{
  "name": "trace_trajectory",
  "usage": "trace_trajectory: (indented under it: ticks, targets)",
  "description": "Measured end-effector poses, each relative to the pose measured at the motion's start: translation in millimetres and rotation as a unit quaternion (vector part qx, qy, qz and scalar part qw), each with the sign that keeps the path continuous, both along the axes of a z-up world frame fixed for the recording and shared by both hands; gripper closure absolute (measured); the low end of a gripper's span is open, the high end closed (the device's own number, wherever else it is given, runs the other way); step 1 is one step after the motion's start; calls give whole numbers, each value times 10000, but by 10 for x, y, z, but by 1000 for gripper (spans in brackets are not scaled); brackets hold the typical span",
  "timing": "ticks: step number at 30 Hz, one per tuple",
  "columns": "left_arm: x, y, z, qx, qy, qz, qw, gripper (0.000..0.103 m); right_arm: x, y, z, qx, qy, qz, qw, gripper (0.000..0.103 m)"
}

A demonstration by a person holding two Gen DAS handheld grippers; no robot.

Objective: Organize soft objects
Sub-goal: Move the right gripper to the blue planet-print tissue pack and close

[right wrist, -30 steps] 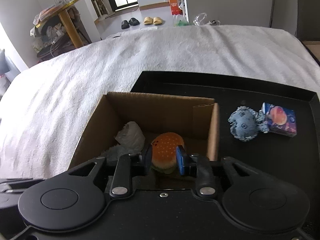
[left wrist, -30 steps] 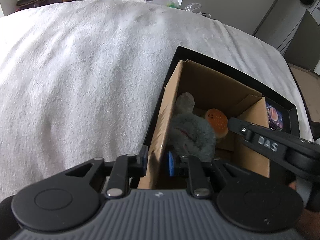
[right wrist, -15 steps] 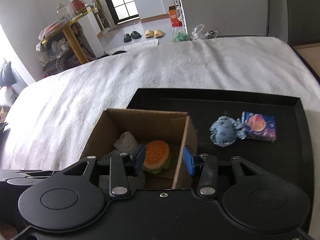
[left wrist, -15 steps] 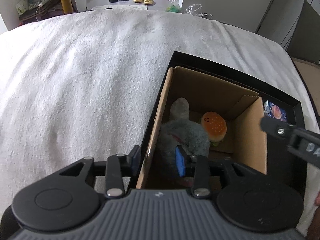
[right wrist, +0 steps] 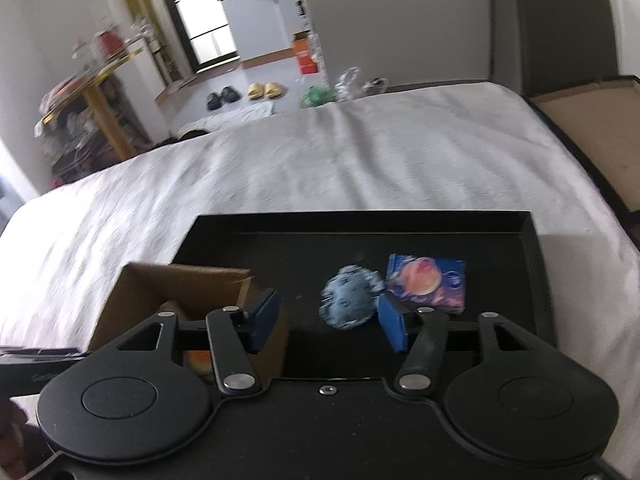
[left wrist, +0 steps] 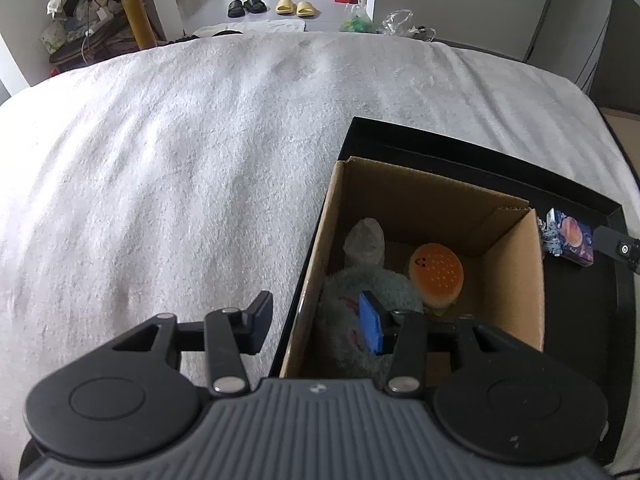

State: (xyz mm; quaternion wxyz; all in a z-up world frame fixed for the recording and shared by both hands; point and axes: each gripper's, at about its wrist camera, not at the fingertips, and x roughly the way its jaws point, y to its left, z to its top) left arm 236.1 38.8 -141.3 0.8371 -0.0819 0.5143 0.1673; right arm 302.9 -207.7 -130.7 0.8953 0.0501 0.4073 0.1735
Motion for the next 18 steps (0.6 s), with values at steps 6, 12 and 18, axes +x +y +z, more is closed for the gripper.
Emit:
trace_trajectory:
  ticks: [6,12,18]
  targets:
    - [84,-81,-41,303,88,-75,9995,57,112,-197,-273,121,42,-414,9991,38]
    - [188,-120,-76,476,148,-64,9987,57,256,-389,-478,80,96,-690,9975,38]
    - [294,-152,-129,597,226,-4,9980,57,436,-460,-651,22,186,-834,9963,38]
